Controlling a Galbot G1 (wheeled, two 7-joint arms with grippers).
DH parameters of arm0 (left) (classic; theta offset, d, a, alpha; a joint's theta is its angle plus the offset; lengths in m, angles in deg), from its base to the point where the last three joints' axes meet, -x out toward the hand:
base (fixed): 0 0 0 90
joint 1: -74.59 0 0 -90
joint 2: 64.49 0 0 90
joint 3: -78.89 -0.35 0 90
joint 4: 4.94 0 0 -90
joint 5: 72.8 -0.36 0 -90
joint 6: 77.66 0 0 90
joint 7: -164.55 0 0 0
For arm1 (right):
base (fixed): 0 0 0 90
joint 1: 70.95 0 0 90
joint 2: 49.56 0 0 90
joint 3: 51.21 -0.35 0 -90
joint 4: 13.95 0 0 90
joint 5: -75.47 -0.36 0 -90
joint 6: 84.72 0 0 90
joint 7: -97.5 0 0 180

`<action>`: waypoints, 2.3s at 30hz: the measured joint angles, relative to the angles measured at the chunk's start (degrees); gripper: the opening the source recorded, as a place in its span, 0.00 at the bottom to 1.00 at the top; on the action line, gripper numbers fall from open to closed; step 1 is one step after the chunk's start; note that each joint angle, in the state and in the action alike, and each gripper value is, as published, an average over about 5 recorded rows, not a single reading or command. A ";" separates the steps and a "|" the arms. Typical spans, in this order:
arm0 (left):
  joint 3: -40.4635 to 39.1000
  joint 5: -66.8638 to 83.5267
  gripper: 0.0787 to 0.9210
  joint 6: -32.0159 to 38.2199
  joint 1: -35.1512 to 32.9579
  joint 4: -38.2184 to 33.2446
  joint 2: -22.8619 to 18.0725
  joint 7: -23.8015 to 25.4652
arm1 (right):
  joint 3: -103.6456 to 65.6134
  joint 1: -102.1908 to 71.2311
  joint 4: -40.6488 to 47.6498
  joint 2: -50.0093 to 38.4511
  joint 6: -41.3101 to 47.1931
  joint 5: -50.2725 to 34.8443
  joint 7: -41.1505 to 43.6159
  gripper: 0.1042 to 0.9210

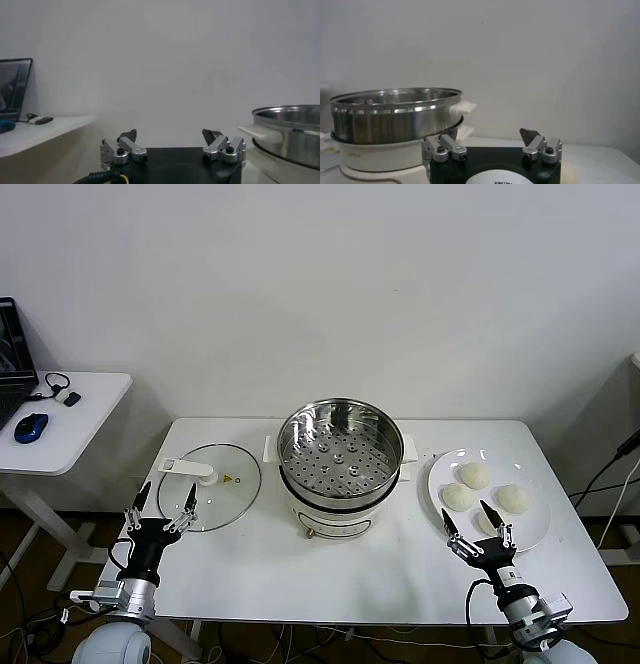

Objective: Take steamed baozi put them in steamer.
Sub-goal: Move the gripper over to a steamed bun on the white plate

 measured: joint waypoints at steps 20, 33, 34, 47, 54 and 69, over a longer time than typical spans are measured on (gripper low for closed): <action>-0.38 -0.61 0.88 -0.16 0.54 -0.64 -0.01 -0.28 | -2.68 9.34 9.69 -11.52 2.27 1.51 13.99 0.88; -0.66 -0.87 0.88 0.21 0.12 0.41 0.47 -0.22 | 8.77 30.60 25.24 -22.82 1.49 8.09 32.01 0.88; -0.66 -0.89 0.88 0.22 0.09 0.41 0.45 -0.23 | 10.16 32.60 26.43 -23.35 1.39 8.77 33.31 0.88; -0.70 -0.90 0.88 0.35 -0.35 0.41 0.12 -0.26 | 33.88 61.74 42.26 -25.71 -1.94 19.04 47.96 0.88; -0.77 -0.70 0.88 0.38 -0.80 0.15 -0.26 -0.26 | 47.15 77.06 52.73 -22.60 -5.92 26.35 53.58 0.88; -0.85 -0.56 0.88 0.20 -1.26 -0.26 -0.31 -0.27 | 63.02 95.50 74.07 -11.10 -10.53 38.42 60.61 0.88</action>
